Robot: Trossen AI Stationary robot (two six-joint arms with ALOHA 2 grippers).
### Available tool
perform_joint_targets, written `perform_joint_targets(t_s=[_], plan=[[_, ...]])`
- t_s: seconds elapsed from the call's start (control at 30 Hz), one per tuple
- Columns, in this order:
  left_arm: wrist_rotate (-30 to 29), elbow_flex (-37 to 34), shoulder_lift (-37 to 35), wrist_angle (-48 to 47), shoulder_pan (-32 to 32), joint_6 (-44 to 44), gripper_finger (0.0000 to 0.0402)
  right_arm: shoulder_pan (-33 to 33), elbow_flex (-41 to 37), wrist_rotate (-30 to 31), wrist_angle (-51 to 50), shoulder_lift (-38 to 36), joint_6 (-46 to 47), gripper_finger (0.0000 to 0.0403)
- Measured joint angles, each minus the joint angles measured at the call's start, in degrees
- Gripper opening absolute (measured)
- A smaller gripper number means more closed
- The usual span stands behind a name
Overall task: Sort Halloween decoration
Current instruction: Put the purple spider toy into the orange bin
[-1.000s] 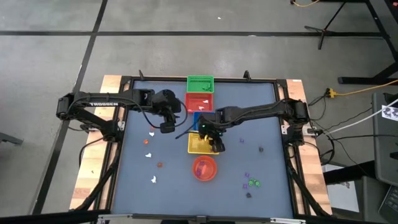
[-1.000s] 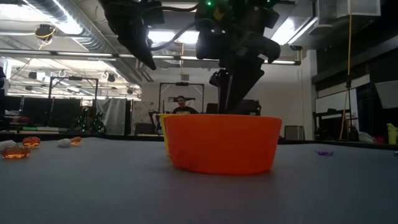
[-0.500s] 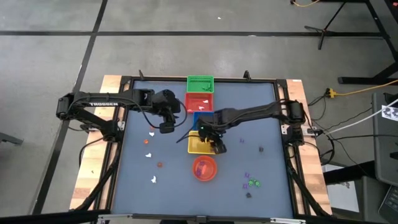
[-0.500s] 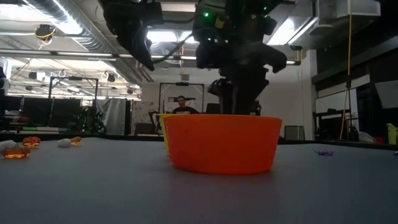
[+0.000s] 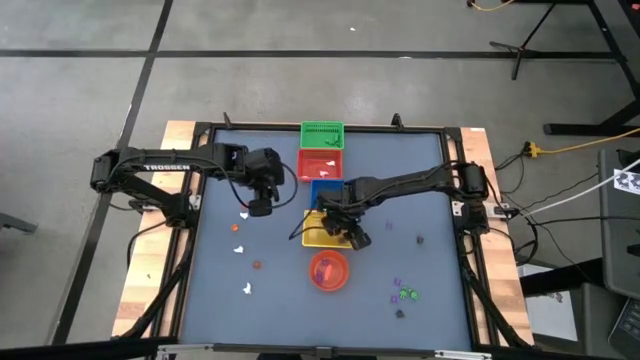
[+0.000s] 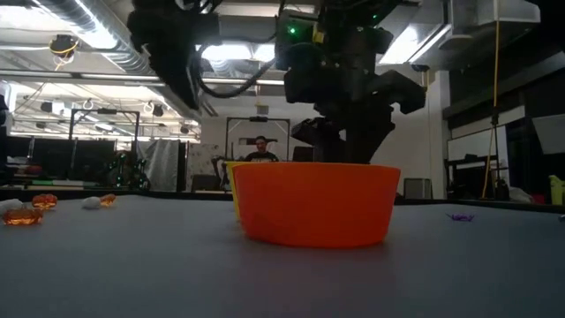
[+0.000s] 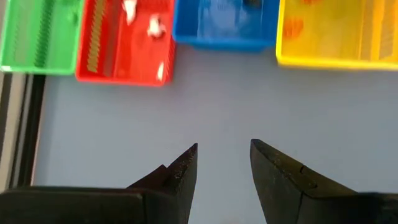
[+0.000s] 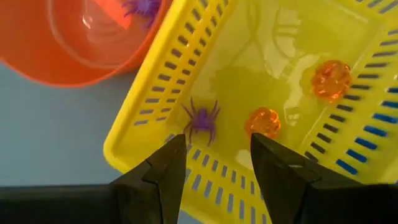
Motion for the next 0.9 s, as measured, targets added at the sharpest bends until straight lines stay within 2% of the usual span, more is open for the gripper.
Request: perform_joint_targets(t_s=[0.2, 0.5, 0.9], plan=[[0.0, 0.0, 0.0, -4.4, 0.0, -1.6, 0.0132, 2.7, 0.0, 2.3, 1.0, 0.0, -3.0, 0.0177], [0.0, 0.0, 0.0, -4.2, 0.0, -1.8, 0.0132, 3.2, 0.0, 3.0, 1.9, 0.0, -7.7, 0.0177], [0.0, 0.0, 0.0, -3.2, 0.0, -1.7, 0.0132, 3.3, 0.0, 5.2, 1.0, 4.2, -12.0, 0.0177]])
